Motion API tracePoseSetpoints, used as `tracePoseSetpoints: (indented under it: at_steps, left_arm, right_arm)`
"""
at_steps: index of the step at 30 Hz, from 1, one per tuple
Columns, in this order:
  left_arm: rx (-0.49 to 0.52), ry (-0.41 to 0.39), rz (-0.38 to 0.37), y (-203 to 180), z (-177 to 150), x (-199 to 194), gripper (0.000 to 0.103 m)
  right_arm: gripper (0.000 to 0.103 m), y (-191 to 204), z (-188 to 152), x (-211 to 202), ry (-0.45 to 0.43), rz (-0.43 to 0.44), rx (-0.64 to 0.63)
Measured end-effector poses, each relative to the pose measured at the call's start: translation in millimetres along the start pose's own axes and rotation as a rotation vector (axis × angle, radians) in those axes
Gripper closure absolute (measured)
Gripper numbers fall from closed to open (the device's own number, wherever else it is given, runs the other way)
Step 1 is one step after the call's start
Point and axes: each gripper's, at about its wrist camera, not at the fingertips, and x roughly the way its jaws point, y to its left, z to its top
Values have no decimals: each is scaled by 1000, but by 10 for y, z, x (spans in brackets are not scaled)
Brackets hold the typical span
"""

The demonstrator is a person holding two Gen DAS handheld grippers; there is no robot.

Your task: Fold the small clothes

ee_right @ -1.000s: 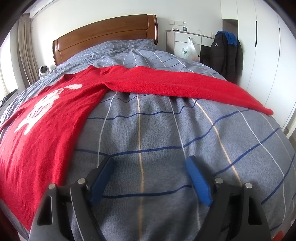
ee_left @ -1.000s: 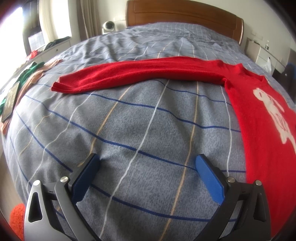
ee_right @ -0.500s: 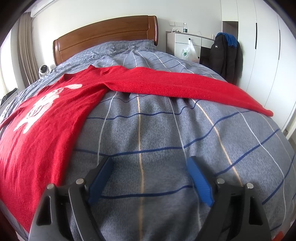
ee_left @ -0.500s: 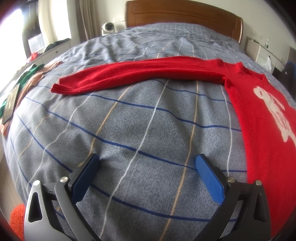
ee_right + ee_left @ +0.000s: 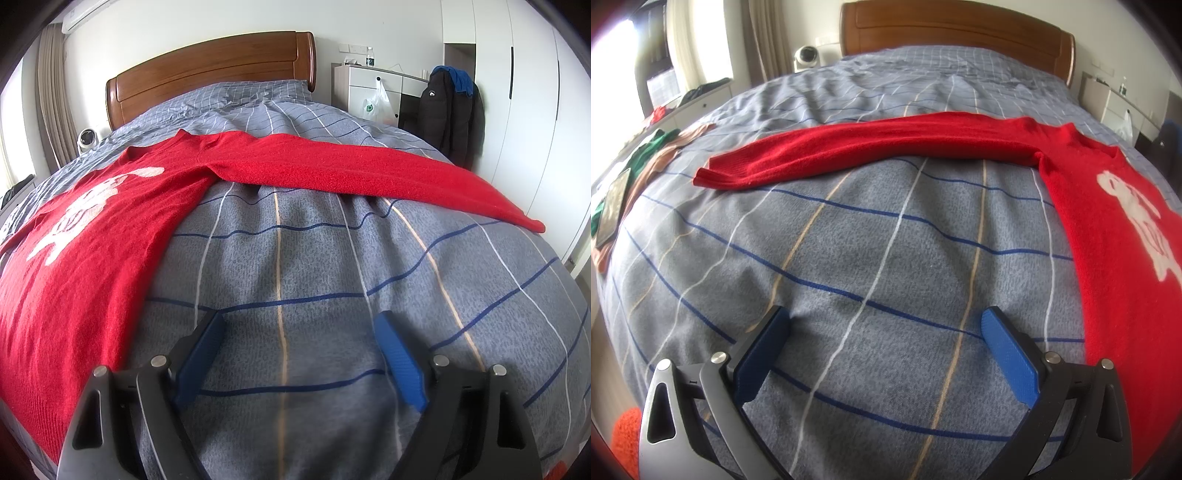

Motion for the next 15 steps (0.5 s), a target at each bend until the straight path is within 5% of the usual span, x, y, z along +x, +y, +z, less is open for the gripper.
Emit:
tracePoseSetpoints:
  at_steps: [15]
  left_arm:
    - [3,3,-3,-4,5,4,0]
  right_arm:
    - [20,3,-1,-2,0,-1,-1]
